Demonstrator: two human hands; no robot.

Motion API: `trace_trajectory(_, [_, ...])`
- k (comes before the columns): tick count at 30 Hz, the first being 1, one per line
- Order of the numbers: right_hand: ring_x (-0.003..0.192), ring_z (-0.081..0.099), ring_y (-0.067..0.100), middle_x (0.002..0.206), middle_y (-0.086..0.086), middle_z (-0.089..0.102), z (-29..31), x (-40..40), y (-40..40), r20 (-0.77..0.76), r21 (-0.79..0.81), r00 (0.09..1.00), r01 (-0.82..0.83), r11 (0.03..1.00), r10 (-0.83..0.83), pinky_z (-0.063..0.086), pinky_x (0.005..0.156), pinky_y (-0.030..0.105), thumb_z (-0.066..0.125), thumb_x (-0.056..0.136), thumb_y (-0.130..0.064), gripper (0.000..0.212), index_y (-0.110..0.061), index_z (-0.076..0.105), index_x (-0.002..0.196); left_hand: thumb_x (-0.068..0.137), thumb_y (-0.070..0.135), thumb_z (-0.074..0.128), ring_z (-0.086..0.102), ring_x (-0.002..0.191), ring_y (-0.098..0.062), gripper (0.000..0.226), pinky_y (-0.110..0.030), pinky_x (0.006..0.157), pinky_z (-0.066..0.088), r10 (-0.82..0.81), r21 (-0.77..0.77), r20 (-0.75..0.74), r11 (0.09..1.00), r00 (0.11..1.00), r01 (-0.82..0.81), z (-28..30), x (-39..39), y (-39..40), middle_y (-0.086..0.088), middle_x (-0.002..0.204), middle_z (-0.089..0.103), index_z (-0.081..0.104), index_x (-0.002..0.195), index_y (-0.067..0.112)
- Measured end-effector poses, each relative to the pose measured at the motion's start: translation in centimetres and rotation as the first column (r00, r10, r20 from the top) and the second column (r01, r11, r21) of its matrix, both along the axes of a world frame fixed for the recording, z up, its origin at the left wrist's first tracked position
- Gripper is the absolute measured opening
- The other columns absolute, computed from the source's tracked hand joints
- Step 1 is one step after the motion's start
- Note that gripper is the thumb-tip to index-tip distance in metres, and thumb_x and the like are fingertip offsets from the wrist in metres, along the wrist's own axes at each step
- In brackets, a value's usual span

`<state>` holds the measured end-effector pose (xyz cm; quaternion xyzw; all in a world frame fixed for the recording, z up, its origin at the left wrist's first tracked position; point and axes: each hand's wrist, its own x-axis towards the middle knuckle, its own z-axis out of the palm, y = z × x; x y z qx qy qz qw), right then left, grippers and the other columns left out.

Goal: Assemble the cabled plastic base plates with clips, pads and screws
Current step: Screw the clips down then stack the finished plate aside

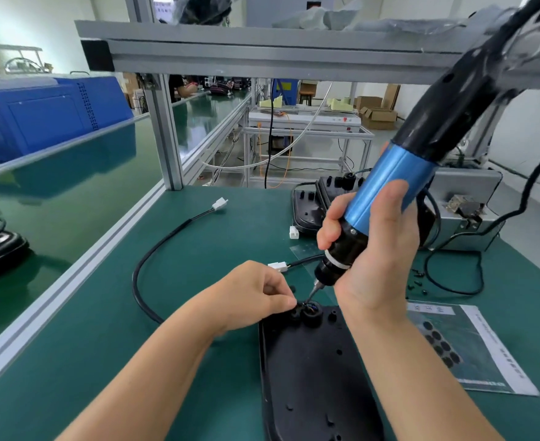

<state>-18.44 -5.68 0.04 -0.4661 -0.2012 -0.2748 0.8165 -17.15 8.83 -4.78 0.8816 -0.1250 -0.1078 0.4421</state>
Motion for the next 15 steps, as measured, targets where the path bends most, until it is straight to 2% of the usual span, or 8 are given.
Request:
trace_trajectory(1, [0.044, 0.048, 0.019, 0.067, 0.003, 0.058, -0.1, 0.1, 0.2, 0.023, -0.021, 0.999, 0.023, 1.000, -0.022, 0.040, 0.047, 0.029, 0.052, 0.090, -0.051, 0.030, -0.022, 0.053, 0.091, 0.082, 0.023, 0.070, 0.060, 0.065, -0.001, 0.012, -0.019, 0.069, 0.047, 0.004, 0.002, 0.008, 1.000, 1.000, -0.004, -0.1, 0.1, 0.0, 0.006, 0.075, 0.072, 0.070, 0.071, 0.027])
trace_trajectory(3, [0.044, 0.048, 0.020, 0.067, 0.001, 0.059, -0.2, -0.1, 0.8, 0.055, -0.074, 0.998, 0.030, 0.997, -0.026, 0.041, 0.047, 0.028, 0.053, 0.089, -0.054, 0.032, -0.022, 0.050, 0.090, 0.081, 0.025, 0.071, 0.060, 0.065, -0.002, 0.011, -0.021, 0.068, 0.049, 0.015, -0.001, 0.008, 1.000, 1.000, -0.015, -0.3, 0.2, 0.0, 0.004, 0.076, 0.073, 0.071, 0.070, 0.025])
trace_trajectory(6, [0.043, 0.049, 0.021, 0.068, 0.002, 0.060, -0.7, 0.1, 0.9, 0.082, -0.111, 0.996, 0.025, 0.993, -0.016, 0.042, 0.047, 0.028, 0.057, 0.084, -0.059, 0.031, -0.029, 0.053, 0.088, 0.078, 0.030, 0.073, 0.058, 0.064, -0.004, 0.008, -0.022, 0.068, 0.050, 0.030, -0.002, -0.008, 1.000, 1.000, -0.030, -0.5, 0.4, 0.1, 0.003, 0.076, 0.072, 0.072, 0.072, 0.024])
trace_trajectory(8, [0.044, 0.049, 0.021, 0.068, 0.003, 0.060, -0.7, 0.1, 1.2, 0.082, -0.130, 0.997, 0.002, 0.991, 0.009, 0.042, 0.047, 0.029, 0.058, 0.083, -0.060, 0.030, -0.031, 0.054, 0.088, 0.077, 0.031, 0.074, 0.054, 0.060, -0.005, 0.009, -0.021, 0.064, 0.046, 0.039, -0.004, -0.024, 0.999, 0.999, -0.039, -0.6, 0.6, 0.0, 0.003, 0.068, 0.068, 0.072, 0.071, 0.025])
trace_trajectory(11, [0.044, 0.050, 0.020, 0.068, 0.003, 0.060, -1.0, 0.2, 1.3, 0.081, -0.133, 0.996, -0.015, 0.991, 0.026, 0.042, 0.047, 0.029, 0.059, 0.082, -0.061, 0.031, -0.031, 0.055, 0.089, 0.075, 0.031, 0.075, 0.049, 0.058, -0.007, 0.012, -0.020, 0.061, 0.042, 0.053, -0.025, -0.057, 0.998, 0.997, -0.054, -0.7, 0.7, 0.0, 0.008, 0.061, 0.061, 0.072, 0.068, 0.022])
trace_trajectory(15, [0.044, 0.050, 0.020, 0.069, 0.004, 0.060, -1.0, 0.2, 1.3, 0.069, -0.157, 0.997, -0.033, 0.987, 0.044, 0.043, 0.046, 0.028, 0.059, 0.083, -0.060, 0.038, -0.024, 0.052, 0.091, 0.074, 0.030, 0.076, 0.052, 0.065, -0.009, 0.015, -0.020, 0.067, 0.042, 0.057, -0.050, -0.121, 0.997, 0.991, -0.064, -0.5, 0.9, 0.1, 0.003, 0.069, 0.064, 0.071, 0.068, 0.017])
